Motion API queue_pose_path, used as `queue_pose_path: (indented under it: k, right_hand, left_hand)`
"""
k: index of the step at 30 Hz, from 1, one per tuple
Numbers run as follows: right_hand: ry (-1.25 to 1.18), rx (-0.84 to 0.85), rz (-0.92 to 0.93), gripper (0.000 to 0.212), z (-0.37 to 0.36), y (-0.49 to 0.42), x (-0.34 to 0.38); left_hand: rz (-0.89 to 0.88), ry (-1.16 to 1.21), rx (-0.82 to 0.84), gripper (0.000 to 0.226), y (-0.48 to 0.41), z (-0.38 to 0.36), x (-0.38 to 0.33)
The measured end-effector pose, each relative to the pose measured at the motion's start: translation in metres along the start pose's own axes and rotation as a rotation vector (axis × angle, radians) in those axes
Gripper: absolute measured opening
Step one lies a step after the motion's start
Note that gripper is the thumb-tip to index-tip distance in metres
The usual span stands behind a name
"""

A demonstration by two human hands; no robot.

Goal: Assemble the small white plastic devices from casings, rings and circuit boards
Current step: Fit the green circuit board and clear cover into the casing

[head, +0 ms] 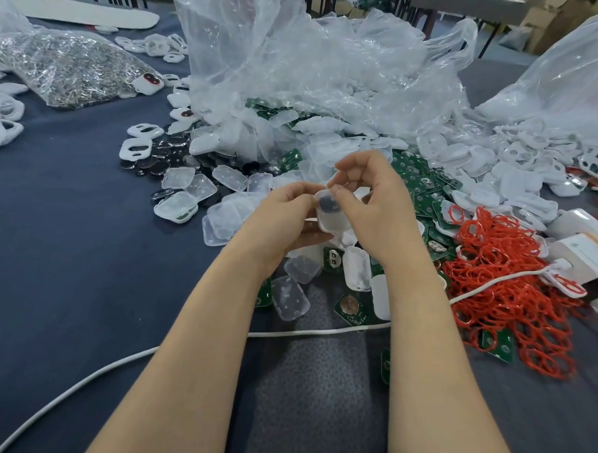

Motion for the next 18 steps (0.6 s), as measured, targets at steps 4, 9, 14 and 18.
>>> queue_pose_path:
  k: [4,9,14,18]
  right_hand:
    - [-0.021,-0.075,-0.071,0.021,0.008,0.0,-0.009]
    - [0.052,-0.074,-0.175,0.005,0.016,0.003,-0.024]
    - [0.079,-0.026,-0.194,0.007,0.01,0.004,-0.027]
    - [0.064,-0.065,-0.18,0.013,0.01,0.004,-0.023]
  left_hand:
    - [-0.008,0.031,-0.023,0.027,-0.001,0.002,-0.001]
    - [-0.037,0.047,-0.07,0.022,-0.003,0.006,-0.002]
    - [-0.064,0.038,-0.085,0.022,-0.004,0.008,-0.003]
    - [-0.075,0.047,-0.099,0.024,-0.005,0.009,-0.003]
Point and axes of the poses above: each hand's wrist, its own y-axis away from the middle knuckle, its own z-axis out of the back of the hand, x = y × z, the point moved 8 cm from there along -y, towards the middle knuckle, and after that the axes turned 9 degrees about z, right-handed, at the moved point
